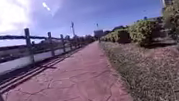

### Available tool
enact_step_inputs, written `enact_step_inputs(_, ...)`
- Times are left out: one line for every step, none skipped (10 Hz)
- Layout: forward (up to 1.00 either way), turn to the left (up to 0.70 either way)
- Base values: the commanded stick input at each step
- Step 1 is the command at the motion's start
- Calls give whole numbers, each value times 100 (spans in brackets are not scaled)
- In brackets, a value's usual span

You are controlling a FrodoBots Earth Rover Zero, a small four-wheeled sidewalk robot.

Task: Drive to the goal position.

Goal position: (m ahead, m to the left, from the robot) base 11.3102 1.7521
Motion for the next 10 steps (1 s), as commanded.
enact_step_inputs(70,0)
enact_step_inputs(70,0)
enact_step_inputs(70,0)
enact_step_inputs(70,0)
enact_step_inputs(70,0)
enact_step_inputs(70,0)
enact_step_inputs(70,0)
enact_step_inputs(70,0)
enact_step_inputs(70,0)
enact_step_inputs(70,0)
